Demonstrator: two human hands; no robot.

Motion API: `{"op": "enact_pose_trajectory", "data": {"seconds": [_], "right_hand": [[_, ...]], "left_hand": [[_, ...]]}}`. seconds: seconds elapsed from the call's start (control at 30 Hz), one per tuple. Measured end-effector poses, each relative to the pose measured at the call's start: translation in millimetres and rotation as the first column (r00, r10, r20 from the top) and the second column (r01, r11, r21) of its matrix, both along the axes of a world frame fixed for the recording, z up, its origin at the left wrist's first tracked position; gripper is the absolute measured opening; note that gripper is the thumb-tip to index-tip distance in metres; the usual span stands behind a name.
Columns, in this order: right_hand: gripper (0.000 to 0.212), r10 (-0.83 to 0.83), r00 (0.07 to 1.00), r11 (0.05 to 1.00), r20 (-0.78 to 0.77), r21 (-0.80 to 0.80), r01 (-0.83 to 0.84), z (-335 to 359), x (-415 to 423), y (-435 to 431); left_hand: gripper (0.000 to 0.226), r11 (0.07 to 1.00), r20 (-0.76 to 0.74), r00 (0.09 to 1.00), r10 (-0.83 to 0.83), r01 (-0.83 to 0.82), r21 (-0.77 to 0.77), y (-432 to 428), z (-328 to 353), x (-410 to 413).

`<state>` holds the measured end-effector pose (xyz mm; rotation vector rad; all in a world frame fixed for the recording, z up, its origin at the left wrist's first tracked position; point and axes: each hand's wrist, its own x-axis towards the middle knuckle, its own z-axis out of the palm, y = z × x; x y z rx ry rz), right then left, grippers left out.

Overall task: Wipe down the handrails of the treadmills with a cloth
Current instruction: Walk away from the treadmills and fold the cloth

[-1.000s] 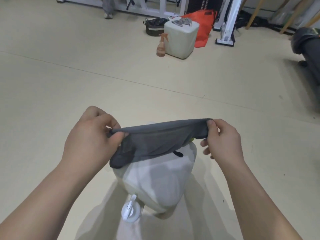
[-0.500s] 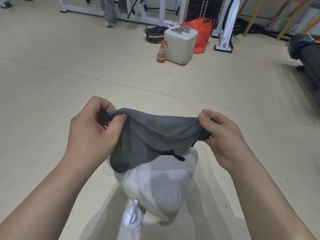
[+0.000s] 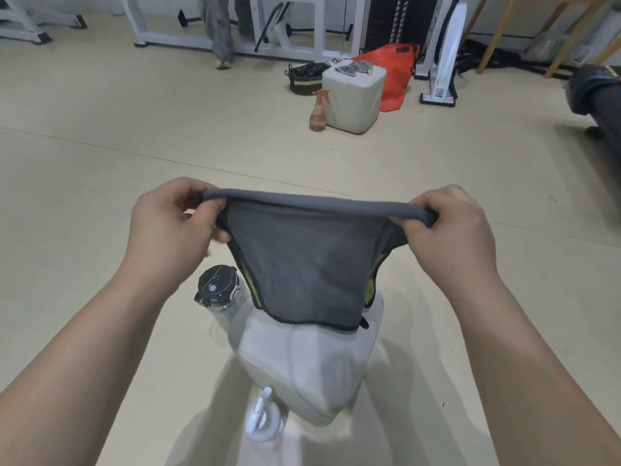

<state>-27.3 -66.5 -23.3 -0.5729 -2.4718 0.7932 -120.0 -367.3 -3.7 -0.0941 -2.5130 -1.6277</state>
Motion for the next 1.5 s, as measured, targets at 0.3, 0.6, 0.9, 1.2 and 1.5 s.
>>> {"op": "enact_pose_trajectory", "data": {"seconds": [0.3, 0.6, 0.9, 1.2, 1.5], "right_hand": [[0.009, 0.184, 0.975, 0.864, -0.123, -0.454, -0.220, 31.4, 4.4, -10.8], [0.011, 0.661, 0.374, 0.750, 0.650, -0.575, -0.328, -30.5, 24.0, 2.5], [0.002, 0.417, 0.756, 0.839, 0.505, -0.535, -0.105, -79.5, 14.7, -9.4], [0.042, 0.268, 0.711, 0.914, 0.650, -0.405, 0.026, -147.4, 21.6, -35.4], [0.038, 0.201, 0.724, 0.897, 0.660, -0.420, 0.134, -162.5, 17.0, -44.2]], "left_hand": [[0.011, 0.973, -0.009, 0.999, -0.040, 0.041, 0.228, -5.5, 17.5, 5.0], [0.017, 0.862, 0.521, 0.829, -0.201, 0.402, -0.308, -46.6, -67.1, 34.2], [0.016, 0.911, 0.498, 0.856, -0.139, 0.308, -0.274, -41.5, -111.3, 9.0], [0.117, 0.898, 0.625, 0.780, -0.034, 0.299, -0.324, -21.6, -186.4, 18.8], [0.083, 0.902, 0.511, 0.845, 0.156, 0.089, -0.423, -14.1, -196.2, 22.5]]}}
